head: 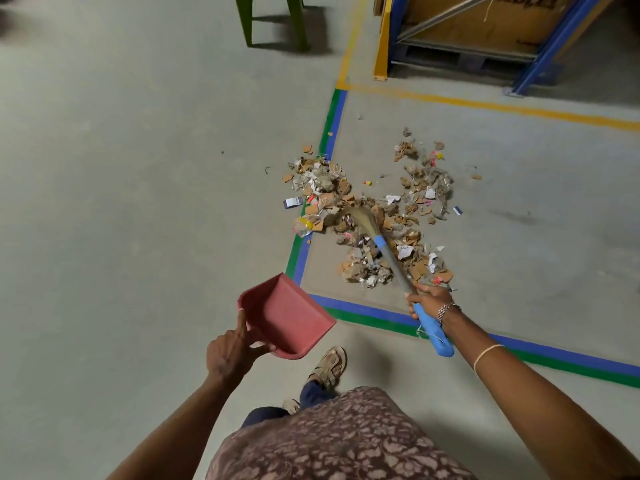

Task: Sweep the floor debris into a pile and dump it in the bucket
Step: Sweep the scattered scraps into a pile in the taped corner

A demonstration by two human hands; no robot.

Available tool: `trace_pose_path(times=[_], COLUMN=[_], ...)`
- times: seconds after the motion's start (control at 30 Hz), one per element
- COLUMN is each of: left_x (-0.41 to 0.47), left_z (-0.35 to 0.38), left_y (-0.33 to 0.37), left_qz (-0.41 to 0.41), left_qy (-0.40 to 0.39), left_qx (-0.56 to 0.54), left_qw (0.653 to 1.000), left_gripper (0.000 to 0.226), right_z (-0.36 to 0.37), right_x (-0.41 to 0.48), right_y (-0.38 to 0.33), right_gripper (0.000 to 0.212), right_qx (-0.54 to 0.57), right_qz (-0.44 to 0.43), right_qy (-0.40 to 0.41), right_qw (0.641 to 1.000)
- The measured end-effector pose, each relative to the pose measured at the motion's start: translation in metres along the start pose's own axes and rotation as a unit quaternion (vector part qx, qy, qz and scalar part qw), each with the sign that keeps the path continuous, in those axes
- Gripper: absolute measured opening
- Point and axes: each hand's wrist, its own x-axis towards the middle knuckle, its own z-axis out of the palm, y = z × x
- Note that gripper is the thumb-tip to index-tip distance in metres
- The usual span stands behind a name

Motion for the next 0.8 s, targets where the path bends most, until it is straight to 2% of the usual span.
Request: trace_pose_path(times=[0.13,0.33,0.5,0.6,0.67,0.8], left_x=[-0.025,-0.071,-0.151,-0.194,-0.21,-0.236], left_z=[0.001,0.027,0.062,0.075,0.079,0.084], left_y=[0.015,0.046,0.088,0.123,0.144,0.182], left_qz=[-0.018,-0.046,-0.109,-0.119,-0.13,-0.155], left_qy=[0.018,0.044,0.008,0.007,0.003,-0.004], left_qx=[-0.018,-0.051,-0.123,-0.161,-0.162,-0.163], left_qw=[1.0,0.997,0.986,0.98,0.978,0.974], left_gripper=[0.114,0.118,0.116,0.11,0.11,0.11], right_z=[-0.041,-0.089,-0.115,-0.136,-0.151,-0.176], right_x=[-0.026,-0.061,-0.082,-0.091,-0.082,-0.059], right_y=[0.001,0.046,0.087,0.099,0.106,0.12], right_gripper=[0.04,0.049,0.052,0.045,0.047,0.023], right_qx=[-0.002,-0.034,-0.11,-0.139,-0.157,-0.165], right_qz=[-0.01,0.004,0.028,0.043,0.054,0.077], right_qy=[-0.062,-0.112,-0.145,-0.161,-0.161,-0.145], right_qw=[0.998,0.993,0.983,0.976,0.973,0.973])
